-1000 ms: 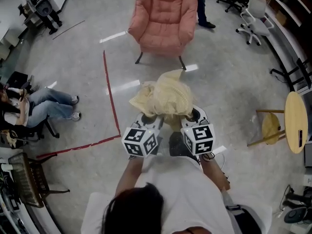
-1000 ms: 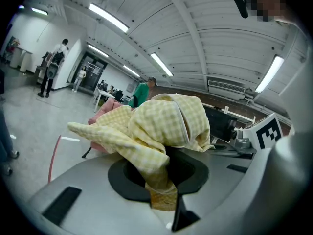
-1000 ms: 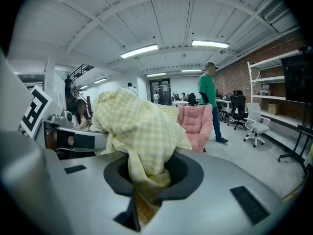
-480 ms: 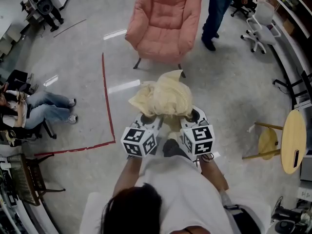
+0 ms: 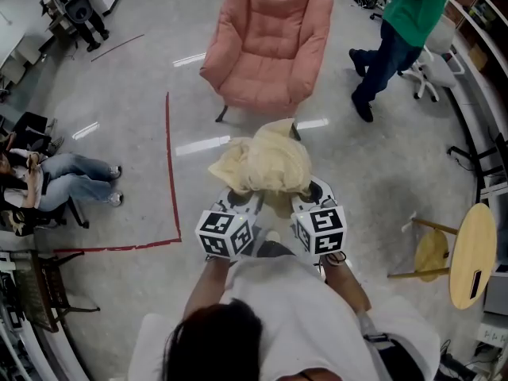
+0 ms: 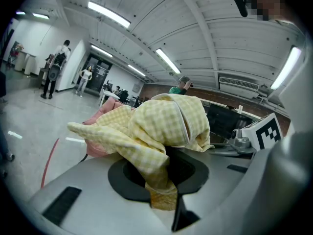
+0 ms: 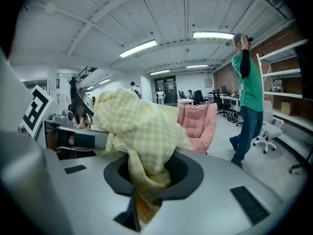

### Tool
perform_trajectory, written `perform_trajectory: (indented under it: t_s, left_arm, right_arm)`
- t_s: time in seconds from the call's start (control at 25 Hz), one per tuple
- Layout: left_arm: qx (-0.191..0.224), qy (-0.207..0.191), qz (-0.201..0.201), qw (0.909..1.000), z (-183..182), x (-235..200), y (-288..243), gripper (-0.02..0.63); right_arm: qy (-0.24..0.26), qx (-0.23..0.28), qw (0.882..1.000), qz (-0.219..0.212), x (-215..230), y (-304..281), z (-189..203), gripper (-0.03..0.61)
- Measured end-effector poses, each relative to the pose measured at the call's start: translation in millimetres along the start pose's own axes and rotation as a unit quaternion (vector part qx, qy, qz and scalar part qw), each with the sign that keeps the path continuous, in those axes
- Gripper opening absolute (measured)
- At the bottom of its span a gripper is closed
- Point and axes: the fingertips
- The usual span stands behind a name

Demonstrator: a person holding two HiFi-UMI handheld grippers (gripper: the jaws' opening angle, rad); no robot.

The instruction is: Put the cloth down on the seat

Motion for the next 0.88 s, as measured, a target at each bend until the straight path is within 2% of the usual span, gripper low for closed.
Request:
perform_trajectory:
  t_s: [0.44,0.88]
  left_arm:
    - [0.006,0.010,-0.012,0.9999,-15.0,-4.2,-49.3,0.091]
    - [0.002,0.007,-0.013,0.9999,-16.6,-14.1,-58.7,0.091]
  right_arm:
    - [0.007,-0.007,1.000,-0.012,43.3,-27.8,-12.9,0.086]
    - [0.002,-0.007,1.000,-0.010,47.1,-40.3,-11.9,0.086]
Point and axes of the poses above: the fingertips, and each gripper's own axes: y backward along the fingers, x to its right, z out of its underside, and after that the axes turned 6 degrees about -z, right-handed
